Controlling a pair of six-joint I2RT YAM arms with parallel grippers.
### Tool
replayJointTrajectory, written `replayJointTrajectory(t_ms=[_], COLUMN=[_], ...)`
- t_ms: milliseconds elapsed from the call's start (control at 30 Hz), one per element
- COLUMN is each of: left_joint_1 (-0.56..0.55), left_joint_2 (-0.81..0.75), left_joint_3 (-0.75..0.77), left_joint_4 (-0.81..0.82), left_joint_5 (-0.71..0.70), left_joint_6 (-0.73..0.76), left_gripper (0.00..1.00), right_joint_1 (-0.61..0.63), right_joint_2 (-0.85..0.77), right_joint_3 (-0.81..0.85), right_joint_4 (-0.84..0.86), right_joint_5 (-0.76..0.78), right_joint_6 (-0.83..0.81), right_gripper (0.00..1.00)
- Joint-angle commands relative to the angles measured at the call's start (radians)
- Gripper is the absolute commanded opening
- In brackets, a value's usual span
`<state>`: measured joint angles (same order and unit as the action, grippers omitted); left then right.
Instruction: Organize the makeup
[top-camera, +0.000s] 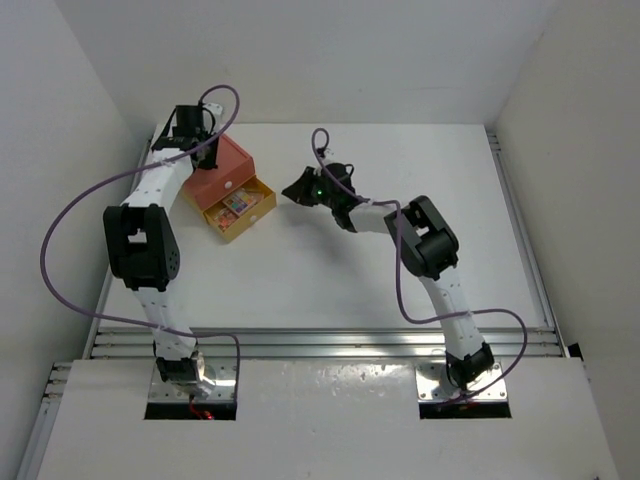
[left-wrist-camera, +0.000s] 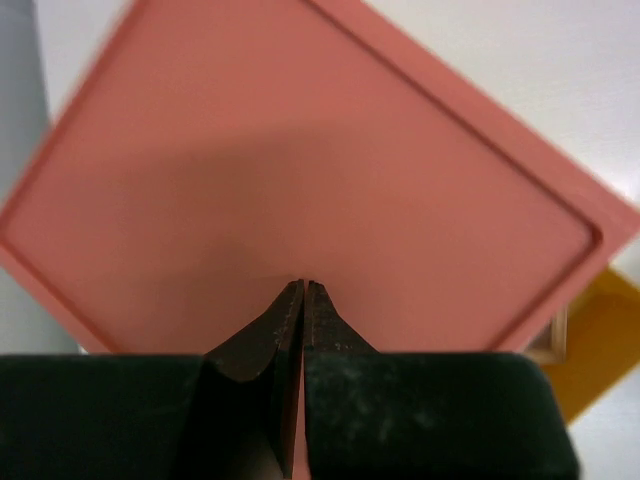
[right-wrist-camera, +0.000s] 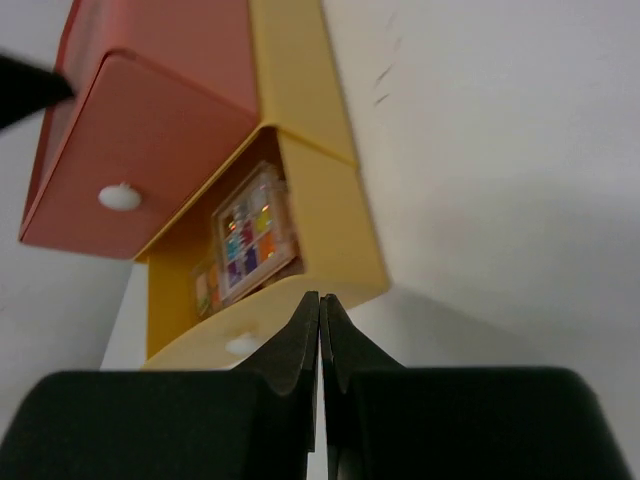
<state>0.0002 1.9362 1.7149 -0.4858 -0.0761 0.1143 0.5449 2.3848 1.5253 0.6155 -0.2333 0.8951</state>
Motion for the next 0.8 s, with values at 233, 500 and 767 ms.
replayJointTrajectory(t_ms=[233, 500, 767], left_joint_1=[0.015, 0.033, 0.034], left_joint_2=[0.035, 0.035, 0.035], left_joint_3=[-0.040, -0.164, -0.199], left_joint_4=[0.127, 0.156, 0.165], left_joint_5=[0.021, 0.070, 0.127], left_joint_6=[-0.090, -0.139, -0.169], left_gripper=[0.10, 0.06, 0.04], right_joint_1=[0.119, 0.156, 0.156], right_joint_2=[-0.021, 0.131, 0.227], right_joint_3=[-0.019, 0.159, 0.329], right_joint_4=[0.041, 0.049, 0.021], right_joint_5=[0.058, 0.066, 0.106], right_joint_6=[0.001, 0.056, 0.042], right_gripper=[0.00, 0.00, 0.00])
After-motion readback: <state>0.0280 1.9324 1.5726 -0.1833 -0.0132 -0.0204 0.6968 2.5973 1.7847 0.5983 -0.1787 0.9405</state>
